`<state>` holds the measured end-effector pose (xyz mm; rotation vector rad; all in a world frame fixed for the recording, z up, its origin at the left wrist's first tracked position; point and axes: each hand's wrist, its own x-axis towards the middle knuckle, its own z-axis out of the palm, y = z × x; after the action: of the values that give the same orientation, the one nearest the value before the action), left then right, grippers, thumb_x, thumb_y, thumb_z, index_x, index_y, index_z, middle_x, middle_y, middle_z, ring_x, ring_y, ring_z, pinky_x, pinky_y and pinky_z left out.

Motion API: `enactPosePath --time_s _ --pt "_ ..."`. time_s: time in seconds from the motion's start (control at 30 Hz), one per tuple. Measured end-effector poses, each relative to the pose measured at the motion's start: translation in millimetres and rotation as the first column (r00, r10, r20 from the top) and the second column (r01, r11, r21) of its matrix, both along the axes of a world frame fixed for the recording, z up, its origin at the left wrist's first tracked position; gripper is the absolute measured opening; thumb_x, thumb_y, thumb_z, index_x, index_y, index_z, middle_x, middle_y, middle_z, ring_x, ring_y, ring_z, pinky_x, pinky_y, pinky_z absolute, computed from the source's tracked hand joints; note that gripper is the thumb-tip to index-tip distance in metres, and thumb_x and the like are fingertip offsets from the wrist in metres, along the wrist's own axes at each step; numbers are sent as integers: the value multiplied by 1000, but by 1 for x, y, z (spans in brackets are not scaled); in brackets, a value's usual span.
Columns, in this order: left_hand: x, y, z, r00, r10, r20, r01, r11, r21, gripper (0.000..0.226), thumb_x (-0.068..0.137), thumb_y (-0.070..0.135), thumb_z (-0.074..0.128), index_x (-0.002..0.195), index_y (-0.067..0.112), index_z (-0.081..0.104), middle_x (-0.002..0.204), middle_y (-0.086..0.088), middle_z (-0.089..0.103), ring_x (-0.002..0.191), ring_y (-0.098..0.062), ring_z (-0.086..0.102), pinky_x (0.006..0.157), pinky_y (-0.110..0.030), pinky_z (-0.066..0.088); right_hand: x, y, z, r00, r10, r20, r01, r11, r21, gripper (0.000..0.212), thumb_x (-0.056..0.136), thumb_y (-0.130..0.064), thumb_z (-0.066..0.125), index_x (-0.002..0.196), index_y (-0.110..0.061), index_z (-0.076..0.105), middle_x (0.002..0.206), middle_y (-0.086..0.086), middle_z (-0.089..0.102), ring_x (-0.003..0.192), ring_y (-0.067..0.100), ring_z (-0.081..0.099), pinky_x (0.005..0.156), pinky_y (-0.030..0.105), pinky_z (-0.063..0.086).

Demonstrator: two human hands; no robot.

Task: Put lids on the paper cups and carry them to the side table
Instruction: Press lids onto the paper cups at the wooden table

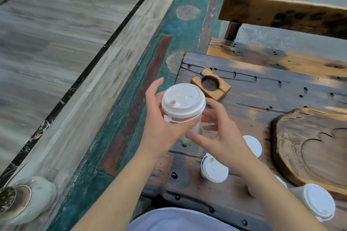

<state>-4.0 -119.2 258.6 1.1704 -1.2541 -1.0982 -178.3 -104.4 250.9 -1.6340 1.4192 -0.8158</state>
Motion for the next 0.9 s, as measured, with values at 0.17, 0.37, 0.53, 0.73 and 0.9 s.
enactPosePath --time_s 0.17,0.37,0.53,0.73,0.9 --pt "-10 -2 2 996 -80 -33 80 997 0 125 60 23 101 151 35 17 133 -1 61 128 -10 61 106 -27 49 9 -8 3 992 -13 129 2 997 82 83 75 -25 90 145 -33 46 131 -24 67 119 -6 62 97 21 54" --pt "0 5 -8 966 -258 -17 256 945 201 73 73 50 78 138 31 52 131 10 66 121 -6 65 93 -25 54 2 -12 5 780 -232 582 -38 909 414 68 80 -40 80 138 -12 59 127 9 75 118 28 71 97 44 59" --pt "-1 11 -13 953 -297 -58 302 921 245 62 92 51 58 150 29 48 141 10 65 131 -16 62 108 -45 52 0 -10 16 416 -576 703 -235 679 695 55 89 -51 64 124 -9 69 112 14 76 95 26 74 76 32 64" --pt "-3 6 -18 964 -262 35 243 930 275 45 105 52 38 142 39 58 136 6 67 130 -21 61 109 -62 46 -3 -14 12 225 -699 679 -307 610 730 63 87 -59 70 124 -9 68 128 12 66 90 20 70 68 27 62" --pt "-4 6 -18 980 -193 -56 200 938 284 49 102 51 42 139 26 62 132 -1 71 121 -25 68 103 -55 54 -1 -10 9 504 -514 695 -197 715 671 54 85 -52 70 122 -13 68 108 7 77 88 22 74 72 29 62"
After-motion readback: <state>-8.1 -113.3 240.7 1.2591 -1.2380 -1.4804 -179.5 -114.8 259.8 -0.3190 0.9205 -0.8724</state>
